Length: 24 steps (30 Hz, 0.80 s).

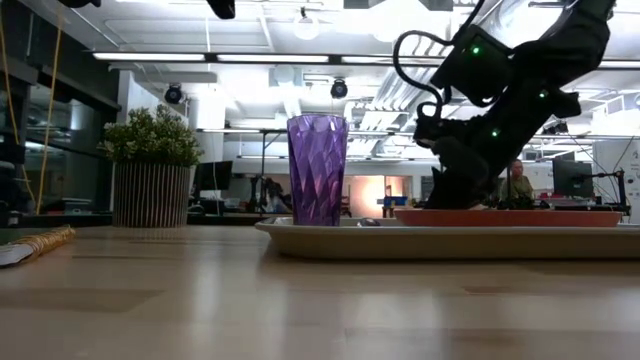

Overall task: Pick and place plate/cup/fork/spoon on tray
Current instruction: Put the orange plate on the gray serving tray to the right of the orange spoon, then put the blue fork on the gray serving tray to the left of the orange spoon

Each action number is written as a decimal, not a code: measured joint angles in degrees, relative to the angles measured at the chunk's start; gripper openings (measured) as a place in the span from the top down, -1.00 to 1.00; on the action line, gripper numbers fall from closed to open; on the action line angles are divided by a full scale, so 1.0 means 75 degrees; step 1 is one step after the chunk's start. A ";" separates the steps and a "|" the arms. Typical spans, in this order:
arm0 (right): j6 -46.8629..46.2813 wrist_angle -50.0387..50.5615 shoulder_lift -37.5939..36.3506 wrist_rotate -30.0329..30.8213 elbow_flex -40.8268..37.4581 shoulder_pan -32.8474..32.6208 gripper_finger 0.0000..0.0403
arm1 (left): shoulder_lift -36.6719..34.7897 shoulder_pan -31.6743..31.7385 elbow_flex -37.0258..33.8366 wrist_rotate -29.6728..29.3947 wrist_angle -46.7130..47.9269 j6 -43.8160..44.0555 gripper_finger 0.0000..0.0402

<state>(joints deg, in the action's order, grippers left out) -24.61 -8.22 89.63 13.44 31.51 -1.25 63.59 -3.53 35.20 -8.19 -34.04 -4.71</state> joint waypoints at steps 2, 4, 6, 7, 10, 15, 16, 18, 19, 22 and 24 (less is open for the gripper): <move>-0.0109 -0.0011 -0.0001 0.0000 0.0000 -0.0139 1.00 | 0.0000 0.0000 0.0000 0.0000 0.0000 0.0000 1.00; -0.0166 -0.0016 -0.0001 0.0004 0.0000 -0.0279 1.00 | 0.0003 0.0000 0.0001 0.0002 -0.0001 0.0003 1.00; -0.0227 -0.0019 -0.0001 -0.0004 0.0000 -0.0411 1.00 | 0.0003 0.0000 0.0000 0.0003 -0.0001 0.0001 1.00; -0.0289 -0.0022 -0.0001 -0.0007 0.0000 -0.0468 1.00 | 0.0003 0.0000 0.0000 0.0003 0.0000 0.0003 1.00; -0.0319 -0.0024 -0.0001 -0.0001 -0.0003 -0.0629 1.00 | 0.0003 0.0000 0.0002 0.0003 0.0000 0.0003 1.00; -0.0073 0.0040 -0.0279 0.0523 -0.0004 -0.0809 1.00 | 0.0003 0.0007 0.0000 -0.0041 0.0047 -0.0047 1.00; 0.0036 0.0116 -0.0463 0.0689 -0.0003 -0.0819 1.00 | 0.0003 0.0022 0.0003 -0.0193 0.0073 -0.0065 1.00; 0.0236 0.0363 -0.0989 0.1030 -0.0006 -0.0843 1.00 | 0.0006 0.0101 0.0014 -0.0598 0.0098 -0.0137 0.99; 0.0347 0.0469 -0.1281 0.1167 -0.0006 -0.0850 1.00 | 0.0006 0.0190 0.0084 -0.0844 0.0213 -0.0171 0.99; 0.0554 0.0748 -0.2263 0.1479 -0.0093 -0.0905 1.00 | 0.0007 0.0735 0.0647 -0.1405 0.1233 -0.0053 0.96; 0.0590 0.0868 -0.2886 0.1594 -0.0221 -0.0956 1.00 | 0.0112 0.1390 0.1259 -0.1571 0.2403 0.0301 0.95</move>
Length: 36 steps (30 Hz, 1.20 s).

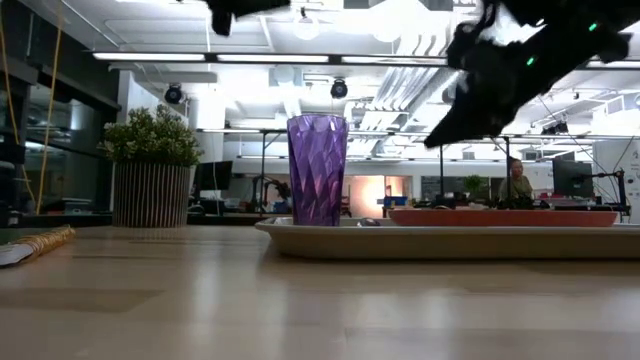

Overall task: Pick and place plate/cup/fork/spoon on tray
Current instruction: Put the blue fork on the gray serving tray to the left of the orange spoon

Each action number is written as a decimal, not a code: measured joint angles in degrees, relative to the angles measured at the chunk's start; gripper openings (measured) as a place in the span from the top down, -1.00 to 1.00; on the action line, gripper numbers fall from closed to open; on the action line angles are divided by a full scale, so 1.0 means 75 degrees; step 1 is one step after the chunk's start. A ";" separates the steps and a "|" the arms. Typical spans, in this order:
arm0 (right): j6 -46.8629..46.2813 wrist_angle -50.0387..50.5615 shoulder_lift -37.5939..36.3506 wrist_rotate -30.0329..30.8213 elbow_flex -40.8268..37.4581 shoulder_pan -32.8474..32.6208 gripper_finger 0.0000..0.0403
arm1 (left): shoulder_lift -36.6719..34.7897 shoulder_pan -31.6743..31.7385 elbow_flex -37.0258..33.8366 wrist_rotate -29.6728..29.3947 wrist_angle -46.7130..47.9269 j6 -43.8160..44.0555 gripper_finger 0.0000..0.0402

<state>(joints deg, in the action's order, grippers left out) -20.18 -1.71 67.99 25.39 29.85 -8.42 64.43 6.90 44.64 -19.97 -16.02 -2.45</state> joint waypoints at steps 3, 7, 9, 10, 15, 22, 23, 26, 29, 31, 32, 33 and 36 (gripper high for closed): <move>-0.0048 0.0033 -0.0726 0.0130 -0.0193 -0.0082 1.00 | 0.0562 0.1205 0.1004 0.0137 0.1835 0.0409 0.94; 0.0033 0.0086 -0.1305 0.0157 -0.0359 -0.0187 1.00 | 0.1639 0.2760 0.2025 0.1573 0.3341 0.0883 0.94; -0.0008 0.0133 -0.1474 0.0154 -0.0359 -0.0185 1.00 | 0.2199 0.3352 0.2267 0.2085 0.3678 0.0981 0.93; -0.0038 0.0135 -0.1517 0.0154 -0.0359 -0.0187 1.00 | 0.2459 0.3603 0.2333 0.2249 0.3726 0.0988 0.91; -0.0032 0.0112 -0.1504 0.0134 -0.0359 -0.0187 1.00 | 0.3657 0.4539 0.2486 0.3346 0.3646 0.1399 0.76; -0.0040 0.0104 -0.1458 0.0119 -0.0362 -0.0187 1.00 | 0.5099 0.4732 0.2483 0.3774 0.3323 0.1643 0.36; -0.0040 0.0085 -0.1458 0.0117 -0.0362 -0.0187 1.00 | 0.5257 0.4707 0.2483 0.3771 0.3272 0.1704 0.30; -0.0042 0.0086 -0.1458 0.0107 -0.0362 -0.0187 1.00 | 0.5638 0.4626 0.2480 0.3586 0.2964 0.1748 0.15; -0.0061 0.0083 -0.1458 0.0104 -0.0362 -0.0187 1.00 | 0.5855 0.4454 0.2480 0.3105 0.2935 0.1706 0.04; -0.0066 0.0073 -0.1458 0.0133 -0.0362 -0.0187 1.00 | 0.5912 0.4328 0.2480 0.2718 0.2920 0.1595 0.01; -0.0064 0.0048 -0.1458 0.0133 -0.0362 -0.0187 1.00 | 0.5941 0.4254 0.2480 0.2501 0.2865 0.1541 0.00; -0.0065 0.0031 -0.1458 0.0136 -0.0362 -0.0187 1.00 | 0.5975 0.4188 0.2480 0.2335 0.2816 0.1506 0.00; -0.0067 0.0026 -0.1458 0.0136 -0.0362 -0.0187 1.00 | 0.6154 0.4005 0.2480 0.2051 0.2679 0.1386 0.00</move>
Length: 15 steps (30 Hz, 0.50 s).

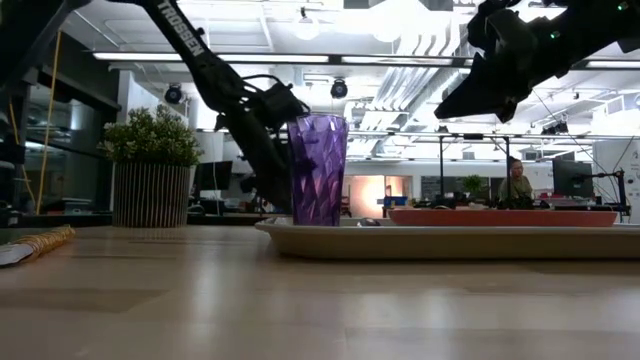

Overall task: Pick and place plate/cup/fork/spoon on tray
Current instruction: Put the blue fork on the gray serving tray to the left of the orange spoon

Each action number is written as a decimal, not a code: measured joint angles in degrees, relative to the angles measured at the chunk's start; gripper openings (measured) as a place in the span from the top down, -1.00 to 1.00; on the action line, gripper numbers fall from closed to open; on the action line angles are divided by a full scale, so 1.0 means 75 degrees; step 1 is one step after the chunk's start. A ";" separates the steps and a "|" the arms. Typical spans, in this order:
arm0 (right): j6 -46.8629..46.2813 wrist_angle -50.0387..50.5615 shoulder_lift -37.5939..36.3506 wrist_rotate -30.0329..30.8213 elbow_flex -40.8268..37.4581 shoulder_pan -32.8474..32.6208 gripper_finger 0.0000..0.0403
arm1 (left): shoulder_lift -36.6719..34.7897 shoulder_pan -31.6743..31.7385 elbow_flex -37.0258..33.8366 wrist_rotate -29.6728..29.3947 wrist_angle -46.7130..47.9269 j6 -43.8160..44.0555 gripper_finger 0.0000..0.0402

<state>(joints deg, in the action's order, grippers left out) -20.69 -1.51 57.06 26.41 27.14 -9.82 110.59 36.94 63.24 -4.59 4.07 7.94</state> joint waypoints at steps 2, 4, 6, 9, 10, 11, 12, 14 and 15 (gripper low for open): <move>0.0000 -0.0001 0.0000 0.0000 0.0000 0.0000 1.00 | 0.0170 -0.0071 0.0000 -0.0133 0.0018 -0.0011 0.00; -0.0003 -0.0004 0.0000 0.0003 0.0000 0.0000 1.00 | 0.0376 -0.0140 0.0003 -0.0544 0.0016 -0.0043 0.01; -0.0003 -0.0007 0.0000 0.0006 0.0000 0.0001 1.00 | 0.0428 -0.0230 0.0018 -0.1121 0.0025 -0.0075 0.03; -0.0003 -0.0048 0.0000 0.0009 0.0000 0.0000 1.00 | 0.0463 -0.0306 0.0038 -0.1437 0.0026 -0.0082 0.07; -0.0003 -0.0051 0.0000 0.0009 0.0000 0.0000 1.00 | 0.0466 -0.0329 0.0035 -0.1491 0.0019 -0.0075 0.09; 0.0000 -0.0056 0.0000 0.0009 0.0000 0.0000 1.00 | 0.0466 -0.0336 0.0037 -0.1545 0.0002 -0.0077 0.11; 0.0001 -0.0059 0.0000 0.0001 0.0000 0.0000 1.00 | 0.0466 -0.0337 0.0038 -0.1546 0.0011 -0.0086 0.14; -0.0003 -0.0060 0.0000 0.0000 0.0000 0.0000 1.00 | 0.0466 -0.0341 0.0038 -0.1621 0.0133 -0.0136 0.23; -0.0003 -0.0062 0.0000 -0.0006 0.0000 0.0001 1.00 | 0.0466 -0.0342 0.0038 -0.1674 0.0201 -0.0140 0.30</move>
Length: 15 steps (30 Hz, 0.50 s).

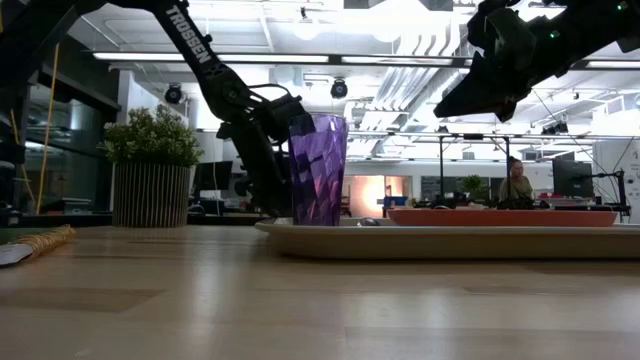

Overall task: Pick and place plate/cup/fork/spoon on tray
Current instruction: Put the blue fork on the gray serving tray to the left of the orange spoon

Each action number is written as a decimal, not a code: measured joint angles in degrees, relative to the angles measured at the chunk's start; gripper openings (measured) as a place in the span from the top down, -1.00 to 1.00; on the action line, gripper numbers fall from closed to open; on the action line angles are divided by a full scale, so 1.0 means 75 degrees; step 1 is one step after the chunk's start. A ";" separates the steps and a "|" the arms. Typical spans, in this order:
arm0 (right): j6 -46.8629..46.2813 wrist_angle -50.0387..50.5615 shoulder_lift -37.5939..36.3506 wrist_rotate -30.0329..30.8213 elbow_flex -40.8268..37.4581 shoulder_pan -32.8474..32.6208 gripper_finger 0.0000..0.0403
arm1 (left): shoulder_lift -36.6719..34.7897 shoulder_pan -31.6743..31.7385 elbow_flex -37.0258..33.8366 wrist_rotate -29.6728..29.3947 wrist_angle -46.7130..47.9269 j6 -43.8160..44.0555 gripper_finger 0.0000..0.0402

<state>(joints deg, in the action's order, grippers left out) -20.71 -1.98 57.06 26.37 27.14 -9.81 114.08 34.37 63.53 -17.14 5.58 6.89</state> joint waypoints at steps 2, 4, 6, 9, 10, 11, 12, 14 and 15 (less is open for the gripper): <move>-0.0017 0.0000 0.0000 -0.0005 0.0000 -0.0001 1.00 | -0.0003 -0.0003 0.0009 -0.0041 0.0160 -0.0017 0.46; -0.0068 0.0000 0.0000 -0.0037 0.0000 0.0001 1.00 | -0.0012 -0.0009 0.0015 -0.0089 0.0319 -0.0294 0.67; -0.0163 0.0000 0.0000 -0.0068 0.0000 -0.0001 1.00 | -0.0019 -0.0060 0.0023 -0.0207 0.0491 -0.0593 0.88; -0.0166 0.0000 0.0000 -0.0197 0.0000 -0.0001 1.00 | -0.0090 -0.0068 0.0021 -0.0453 0.0792 -0.0815 0.95; -0.0145 0.0000 0.0000 -0.0206 0.0000 -0.0001 1.00 | -0.0137 -0.0063 0.0007 -0.0568 0.0878 -0.0833 0.96; -0.0139 0.0000 0.0000 -0.0206 0.0000 0.0000 1.00 | -0.0191 -0.0055 -0.0007 -0.0624 0.0944 -0.0862 0.98; -0.0119 0.0000 0.0000 -0.0209 0.0000 -0.0001 1.00 | -0.0270 -0.0043 -0.0012 -0.0599 0.0965 -0.0883 0.99; -0.0075 0.0000 0.0000 -0.0214 0.0000 -0.0001 1.00 | -0.0533 -0.0026 -0.0015 -0.0580 0.0976 -0.0879 1.00; -0.0033 0.0000 0.0000 -0.0219 0.0000 -0.0001 1.00 | -0.0687 -0.0029 -0.0015 -0.0580 0.0968 -0.0872 1.00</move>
<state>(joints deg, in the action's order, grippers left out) -20.96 -1.98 57.06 24.72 27.14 -9.82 108.93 34.15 63.42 -21.50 12.84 0.35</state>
